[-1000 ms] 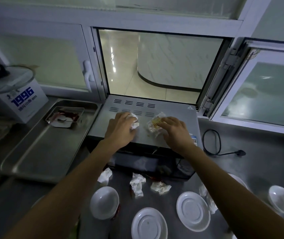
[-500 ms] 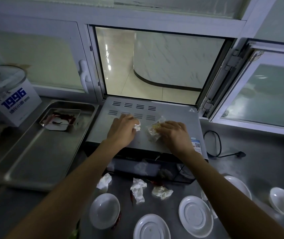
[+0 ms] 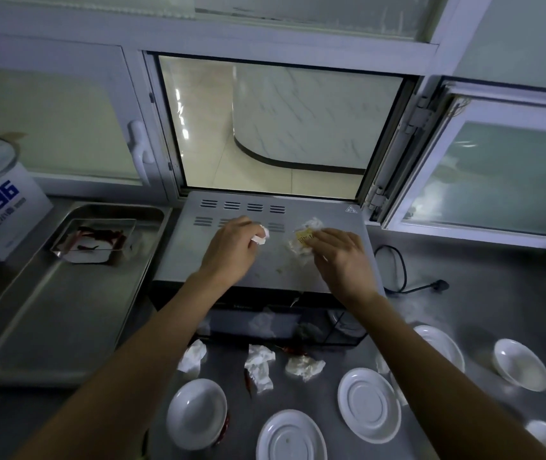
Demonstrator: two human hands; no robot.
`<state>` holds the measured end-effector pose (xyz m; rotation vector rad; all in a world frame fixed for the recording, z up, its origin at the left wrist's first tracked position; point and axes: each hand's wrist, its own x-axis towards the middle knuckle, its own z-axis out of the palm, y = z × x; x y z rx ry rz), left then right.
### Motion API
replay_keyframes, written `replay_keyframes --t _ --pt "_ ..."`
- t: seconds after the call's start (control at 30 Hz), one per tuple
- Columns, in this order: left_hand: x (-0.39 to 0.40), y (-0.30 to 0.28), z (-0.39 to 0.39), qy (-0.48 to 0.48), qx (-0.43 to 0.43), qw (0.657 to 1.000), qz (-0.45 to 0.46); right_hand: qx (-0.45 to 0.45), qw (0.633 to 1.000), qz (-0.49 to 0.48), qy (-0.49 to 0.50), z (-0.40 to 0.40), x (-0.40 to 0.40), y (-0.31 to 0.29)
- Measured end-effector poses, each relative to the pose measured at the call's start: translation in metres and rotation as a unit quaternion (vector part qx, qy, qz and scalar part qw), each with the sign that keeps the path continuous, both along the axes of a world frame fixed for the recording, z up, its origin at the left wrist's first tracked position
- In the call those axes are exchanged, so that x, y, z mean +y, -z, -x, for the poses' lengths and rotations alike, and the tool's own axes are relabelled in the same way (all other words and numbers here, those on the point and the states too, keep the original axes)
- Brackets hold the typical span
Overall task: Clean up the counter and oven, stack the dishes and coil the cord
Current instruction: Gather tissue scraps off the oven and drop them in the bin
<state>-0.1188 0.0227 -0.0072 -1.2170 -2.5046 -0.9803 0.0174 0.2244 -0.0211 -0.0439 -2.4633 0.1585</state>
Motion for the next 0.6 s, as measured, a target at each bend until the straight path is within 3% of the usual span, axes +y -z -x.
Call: replay_keyframes --t 0.33,0.6 --pt "0.058 -0.005 -0.042 0.131 0.005 0.991 -0.011 -0.004 0.993 -0.007 0.118 -0.086 0.024 -0.005" --pt "0.123 -0.004 -0.136 0.236 0.016 0.972 -0.011 0.013 0.974 -0.014 0.225 -0.205 0.055 0.000"
